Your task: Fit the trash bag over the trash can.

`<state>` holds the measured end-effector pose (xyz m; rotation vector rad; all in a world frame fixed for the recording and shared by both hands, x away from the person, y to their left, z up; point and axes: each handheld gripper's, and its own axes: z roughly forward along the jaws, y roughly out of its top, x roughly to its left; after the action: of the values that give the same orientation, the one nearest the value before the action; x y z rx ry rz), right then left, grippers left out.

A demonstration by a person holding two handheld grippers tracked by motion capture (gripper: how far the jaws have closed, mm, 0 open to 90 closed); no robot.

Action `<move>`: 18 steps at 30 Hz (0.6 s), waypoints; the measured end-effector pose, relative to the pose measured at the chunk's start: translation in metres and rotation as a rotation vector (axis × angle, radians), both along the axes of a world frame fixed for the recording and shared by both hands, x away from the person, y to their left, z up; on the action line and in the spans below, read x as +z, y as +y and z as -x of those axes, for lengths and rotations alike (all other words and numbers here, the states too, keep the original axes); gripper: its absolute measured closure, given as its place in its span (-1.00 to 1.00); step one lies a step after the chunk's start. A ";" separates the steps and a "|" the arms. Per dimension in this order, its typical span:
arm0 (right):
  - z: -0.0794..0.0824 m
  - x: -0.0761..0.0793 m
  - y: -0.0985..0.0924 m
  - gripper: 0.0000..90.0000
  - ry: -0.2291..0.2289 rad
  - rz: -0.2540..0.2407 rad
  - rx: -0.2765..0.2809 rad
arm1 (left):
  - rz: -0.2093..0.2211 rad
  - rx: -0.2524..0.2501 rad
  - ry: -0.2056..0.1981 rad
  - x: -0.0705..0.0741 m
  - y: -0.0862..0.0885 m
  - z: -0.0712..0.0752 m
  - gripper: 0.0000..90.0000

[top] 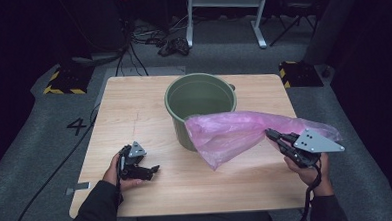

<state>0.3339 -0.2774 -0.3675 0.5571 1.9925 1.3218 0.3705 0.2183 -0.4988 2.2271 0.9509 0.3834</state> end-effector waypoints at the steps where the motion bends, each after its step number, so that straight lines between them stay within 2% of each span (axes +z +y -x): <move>1: -0.001 0.002 -0.001 1.00 -0.003 -0.001 -0.005 | 0.003 0.001 -0.008 0.002 0.001 0.000 -0.62; 3: -0.003 0.005 -0.003 1.00 -0.006 -0.006 -0.016 | 0.026 0.002 -0.015 0.005 0.004 0.001 -0.62; 6: -0.007 0.008 -0.005 1.00 -0.007 -0.011 -0.036 | 0.032 0.009 -0.053 0.014 0.005 0.005 -0.58; 8: -0.010 0.009 -0.007 1.00 -0.007 -0.016 -0.043 | 0.028 0.009 -0.095 0.022 0.007 0.008 -0.58; 10: -0.014 0.011 -0.008 1.00 -0.002 -0.017 -0.052 | 0.052 0.013 -0.129 0.031 0.009 0.011 -0.58; 13: -0.019 0.012 -0.008 1.00 0.002 -0.008 -0.072 | 0.081 0.012 -0.164 0.042 0.012 0.014 -0.58; 18: -0.027 0.016 -0.005 1.00 0.010 0.006 -0.089 | 0.098 0.011 -0.215 0.056 0.013 0.014 -0.61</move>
<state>0.3606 -0.2828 -0.3520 0.6432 1.9562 1.2604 0.3569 0.2318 -0.4427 2.0455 0.8493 0.5576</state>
